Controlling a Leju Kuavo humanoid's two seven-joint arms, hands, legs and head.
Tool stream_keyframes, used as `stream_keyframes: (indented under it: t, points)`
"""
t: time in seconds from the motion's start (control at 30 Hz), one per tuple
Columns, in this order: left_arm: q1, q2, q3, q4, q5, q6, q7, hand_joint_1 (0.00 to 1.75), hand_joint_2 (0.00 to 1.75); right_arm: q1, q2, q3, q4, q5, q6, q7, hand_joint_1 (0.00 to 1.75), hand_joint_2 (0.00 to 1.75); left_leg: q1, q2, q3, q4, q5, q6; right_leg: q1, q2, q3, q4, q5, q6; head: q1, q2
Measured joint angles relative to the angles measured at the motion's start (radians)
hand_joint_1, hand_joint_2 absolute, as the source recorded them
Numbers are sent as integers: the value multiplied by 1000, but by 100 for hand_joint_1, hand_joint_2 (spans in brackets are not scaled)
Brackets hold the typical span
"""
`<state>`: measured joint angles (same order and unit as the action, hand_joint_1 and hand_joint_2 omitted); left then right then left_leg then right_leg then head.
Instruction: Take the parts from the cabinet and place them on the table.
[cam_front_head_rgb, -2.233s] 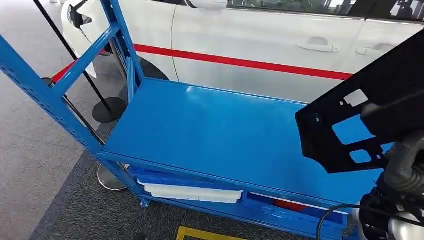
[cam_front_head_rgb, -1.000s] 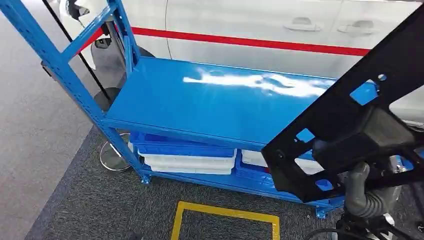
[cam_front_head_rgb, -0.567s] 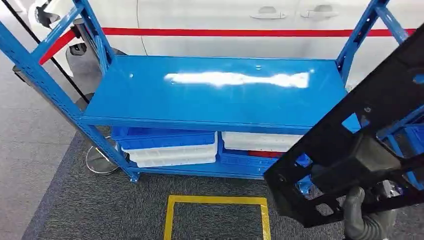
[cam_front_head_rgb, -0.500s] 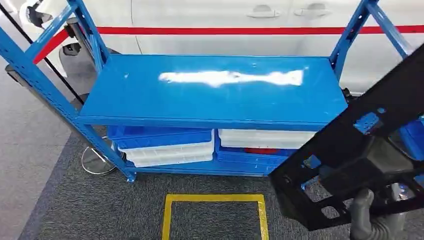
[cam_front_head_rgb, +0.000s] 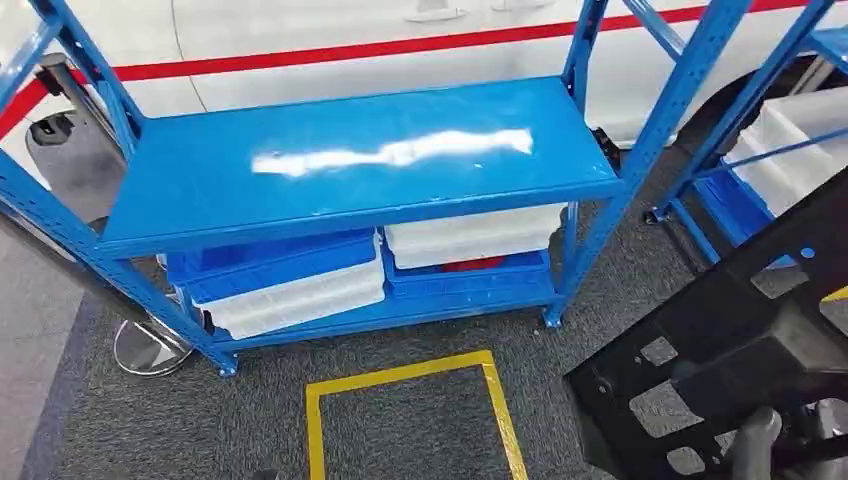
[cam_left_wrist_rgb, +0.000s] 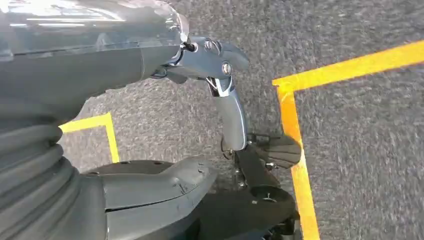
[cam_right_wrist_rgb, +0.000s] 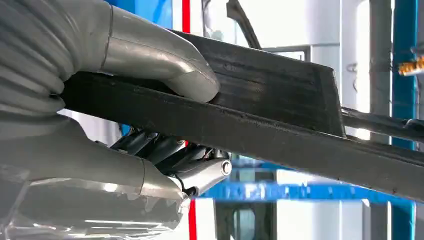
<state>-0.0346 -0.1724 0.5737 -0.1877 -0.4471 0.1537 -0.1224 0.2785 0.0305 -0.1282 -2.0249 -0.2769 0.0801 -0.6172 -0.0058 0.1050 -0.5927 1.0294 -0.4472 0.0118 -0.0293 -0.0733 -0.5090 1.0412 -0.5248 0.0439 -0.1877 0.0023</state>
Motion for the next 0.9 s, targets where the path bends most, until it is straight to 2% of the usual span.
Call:
stream_keyframes:
  t: [0.03,0.1,0.13,0.17,0.2,0.23,0.27,0.3,0.33,0.37,0.4,0.43,0.47,0.5,0.53,0.6,0.63,0.67,0.7,0.73,0.77,0.8,0.83,0.87,0.9]
  points:
    - [-3,0,1,0,0,0,0,0,175,4,3,-3,0,0,0,-1,175,175,-2,10,6,6,2,-5,-1,3,-9,-5,-2,-11,0,0]
    - [-6,-2,3,0,0,1,1,0,175,8,6,-9,0,0,0,0,175,175,2,27,4,1,15,-20,4,20,-20,0,8,-35,0,0]
    - [-4,-2,5,0,0,3,4,0,175,9,9,-9,0,1,2,0,175,175,7,21,-1,7,11,-28,1,29,-28,-5,20,-50,0,0]
    - [-3,-2,7,0,1,6,6,0,175,9,14,-10,0,2,4,0,175,175,11,-27,-12,31,-30,-37,2,36,-41,-5,30,-58,0,0]
    - [0,-3,9,0,2,11,6,0,175,7,16,-10,0,4,6,3,175,175,11,-63,-27,82,-86,-39,2,46,-51,-5,40,-64,0,0]
    - [2,-4,13,0,3,17,8,0,175,6,20,-10,1,7,12,4,175,175,11,-83,-48,158,-146,-39,6,59,-67,-5,51,-68,0,0]
    - [4,-5,18,0,5,23,10,0,175,6,25,-10,2,10,19,5,175,175,11,-90,-67,230,-186,-36,10,71,-81,-4,61,-70,0,0]
    - [4,-6,22,0,9,33,14,0,175,6,29,-10,5,13,27,9,175,175,10,-94,-77,283,-203,-32,15,84,-94,-3,71,-72,0,0]
    - [4,-9,24,0,16,44,17,0,175,5,31,-9,10,19,31,13,175,175,9,-95,-69,292,-193,-26,19,98,-107,-3,80,-73,0,0]
    - [3,-12,26,0,21,55,21,0,175,3,33,-7,17,26,37,17,175,175,5,-97,-36,254,-163,-16,24,113,-117,-3,89,-74,0,0]
    - [3,-13,31,0,21,64,22,0,175,0,36,-3,23,29,40,19,175,175,-2,-104,16,177,-124,-2,27,128,-124,-3,97,-74,0,0]
    - [1,-14,37,0,22,69,23,0,175,-3,39,-2,27,30,42,19,175,175,-9,-123,78,80,-89,16,31,141,-129,-3,105,-73,0,0]
    - [-1,-12,42,0,23,73,24,0,175,-6,41,-2,32,31,43,19,175,175,-17,-170,123,-3,-90,38,23,147,-134,-3,112,-74,0,0]
    - [-1,-14,45,-1,24,77,26,0,175,-12,42,-1,35,32,43,19,175,175,-12,-179,141,-34,-100,39,26,156,-139,-4,121,-67,1,0]
    - [-2,-17,48,-1,30,84,26,0,175,-15,44,1,38,33,44,21,175,175,-16,-176,134,-36,-88,28,18,165,-142,-5,129,-60,0,0]
    - [-6,-23,52,-1,41,100,32,0,175,-19,50,7,44,34,47,26,175,175,-25,-156,133,-45,-83,35,13,184,-143,-14,144,-46,0,0]
    - [-6,-33,59,-1,43,112,37,0,175,-24,52,11,47,34,50,31,175,175,-12,-144,135,-70,-64,37,23,193,-143,-20,154,-38,0,0]
    - [-7,-35,66,-2,46,124,40,0,175,-30,53,15,54,35,53,37,175,175,-10,-129,140,-83,-48,31,23,152,-154,-2,138,-40,0,0]
    - [-7,-43,72,-2,56,138,45,0,175,-43,55,21,60,35,56,42,175,175,-10,-118,132,-88,-39,38,25,120,-173,43,92,-38,0,0]
    - [-6,-47,76,-2,60,152,52,0,175,-60,55,27,71,36,60,48,175,175,-10,-102,123,-87,-34,39,22,102,-203,114,42,-32,0,0]
    - [-6,-53,81,-2,61,163,60,0,175,-73,55,34,85,36,62,53,175,175,-10,-86,115,-85,-31,35,16,92,-230,190,0,-27,1,0]
    - [-6,-58,89,-2,66,175,67,0,175,-81,57,42,100,35,63,58,175,175,-10,-70,108,-82,-29,34,10,85,-245,247,-25,-19,0,0]
    - [-7,-63,95,-1,74,186,74,0,175,-90,58,49,115,34,66,62,175,175,-8,-55,100,-77,-27,31,3,81,-239,262,-27,-12,0,0]
    - [-8,-66,100,-2,74,199,82,0,175,-100,58,56,130,29,71,69,175,175,-6,-41,92,-69,-28,30,-4,75,-212,233,-11,-6,1,0]
    - [-8,-72,102,-2,76,209,88,0,175,-113,58,63,142,23,74,74,175,175,-3,-29,86,-59,-30,25,-10,66,-166,168,17,0,0,0]
